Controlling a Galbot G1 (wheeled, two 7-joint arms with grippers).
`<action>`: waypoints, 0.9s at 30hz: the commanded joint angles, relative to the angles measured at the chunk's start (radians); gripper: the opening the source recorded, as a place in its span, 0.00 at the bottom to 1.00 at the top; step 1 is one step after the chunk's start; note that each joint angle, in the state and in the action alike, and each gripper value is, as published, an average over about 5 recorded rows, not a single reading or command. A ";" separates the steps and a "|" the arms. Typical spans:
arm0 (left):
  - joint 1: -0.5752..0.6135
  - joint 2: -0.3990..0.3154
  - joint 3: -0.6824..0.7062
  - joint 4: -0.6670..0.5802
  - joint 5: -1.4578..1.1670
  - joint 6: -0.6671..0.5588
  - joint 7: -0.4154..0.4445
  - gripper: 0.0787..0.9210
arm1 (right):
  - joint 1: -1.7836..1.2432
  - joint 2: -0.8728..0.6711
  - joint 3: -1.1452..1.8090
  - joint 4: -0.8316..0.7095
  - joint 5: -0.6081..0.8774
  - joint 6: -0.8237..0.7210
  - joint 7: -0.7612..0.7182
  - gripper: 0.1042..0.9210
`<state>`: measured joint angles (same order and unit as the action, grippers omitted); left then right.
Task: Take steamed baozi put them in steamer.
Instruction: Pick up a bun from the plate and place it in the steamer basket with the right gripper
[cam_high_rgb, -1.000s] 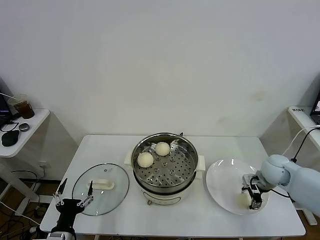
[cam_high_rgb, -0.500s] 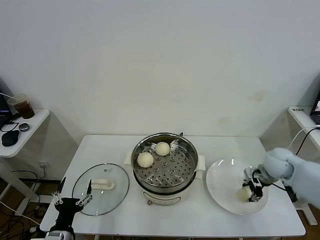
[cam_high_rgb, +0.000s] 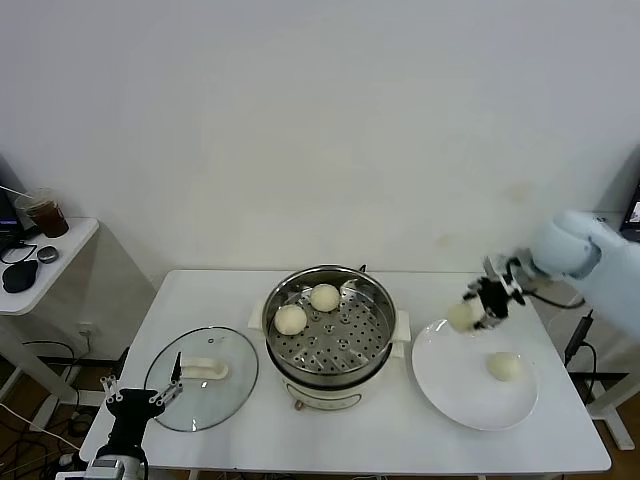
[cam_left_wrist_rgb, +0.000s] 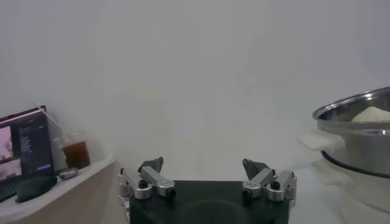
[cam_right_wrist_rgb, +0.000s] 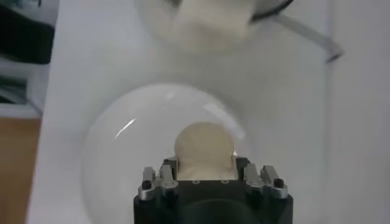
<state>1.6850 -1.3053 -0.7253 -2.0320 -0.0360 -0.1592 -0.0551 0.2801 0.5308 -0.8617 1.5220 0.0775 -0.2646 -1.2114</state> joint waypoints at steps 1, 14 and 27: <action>0.000 0.002 0.000 -0.001 0.000 0.000 0.000 0.88 | 0.283 0.128 -0.117 -0.005 0.101 0.037 -0.025 0.56; 0.000 -0.017 -0.013 -0.002 0.002 -0.001 -0.001 0.88 | 0.349 0.533 -0.366 -0.019 0.147 0.340 0.066 0.56; 0.010 -0.017 -0.046 -0.005 -0.003 -0.003 -0.001 0.88 | 0.211 0.687 -0.446 -0.115 -0.075 0.592 0.086 0.57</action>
<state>1.6946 -1.3225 -0.7688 -2.0376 -0.0394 -0.1616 -0.0566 0.5067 1.1088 -1.2519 1.4393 0.0818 0.1944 -1.1431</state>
